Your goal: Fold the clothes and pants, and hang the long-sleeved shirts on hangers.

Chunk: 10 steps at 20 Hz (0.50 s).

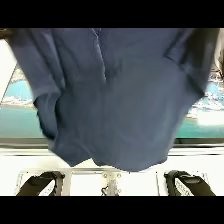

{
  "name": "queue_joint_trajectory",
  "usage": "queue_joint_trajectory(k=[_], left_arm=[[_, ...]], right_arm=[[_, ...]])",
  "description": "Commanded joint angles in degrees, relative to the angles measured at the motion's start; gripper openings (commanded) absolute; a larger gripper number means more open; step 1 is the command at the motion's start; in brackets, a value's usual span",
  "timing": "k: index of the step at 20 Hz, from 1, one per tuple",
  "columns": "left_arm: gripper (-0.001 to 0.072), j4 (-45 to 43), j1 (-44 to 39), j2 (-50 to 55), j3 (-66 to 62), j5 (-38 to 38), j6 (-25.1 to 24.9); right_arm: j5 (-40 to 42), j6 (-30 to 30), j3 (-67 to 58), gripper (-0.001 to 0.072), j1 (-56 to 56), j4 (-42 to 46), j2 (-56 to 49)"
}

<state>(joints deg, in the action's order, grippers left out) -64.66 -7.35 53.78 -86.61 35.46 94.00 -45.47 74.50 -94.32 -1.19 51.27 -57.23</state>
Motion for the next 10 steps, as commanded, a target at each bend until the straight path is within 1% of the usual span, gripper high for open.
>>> queue_joint_trajectory(k=[1,2,3,4,5,6,7,8,10], left_arm=[[0.001,0.3,2.8,14.9,0.2,-12.0,-5.3],[0.0011,0.2,2.4,19.1,0.2,-16.9,-6.3],[0.001,0.1,2.3,22.6,-0.2,-20.3,-7.2],[0.0011,0.1,2.4,26.5,-1.6,-21.1,-7.6],[0.0011,0.1,2.7,30.0,-3.9,-19.7,-7.7],[0.0186,0.1,3.3,33.0,-6.4,-16.9,-7.6],[0.0547,0.2,3.8,35.3,-8.7,-13.4,-7.6],[0.072,0.1,4.5,37.4,-11.2,-8.9,-7.6],[0.072,0.1,6.8,39.9,-15.8,0.3,-7.6]], right_arm=[[13.2,-7.6,-0.1,0.0011,-3.6,0.1,-15.3],[19.0,-9.6,-0.1,0.0011,-4.7,0.1,-19.8],[23.3,-9.8,-0.2,0.0011,-5.6,-0.1,-23.4],[26.1,-9.8,-0.5,0.0012,-6.3,-0.1,-26.8],[26.8,-9.8,-1.1,0.002,-6.5,-0.1,-29.3],[26.9,-9.8,-1.5,0.0164,-6.7,-0.6,-31.2],[26.8,-9.8,-1.5,0.0444,-6.6,-1.2,-32.1],[26.7,-9.8,-1.5,0.0619,-6.4,-1.2,-32.4],[26.4,-9.8,-1.5,0.0616,-5.5,-1.1,-31.4]])
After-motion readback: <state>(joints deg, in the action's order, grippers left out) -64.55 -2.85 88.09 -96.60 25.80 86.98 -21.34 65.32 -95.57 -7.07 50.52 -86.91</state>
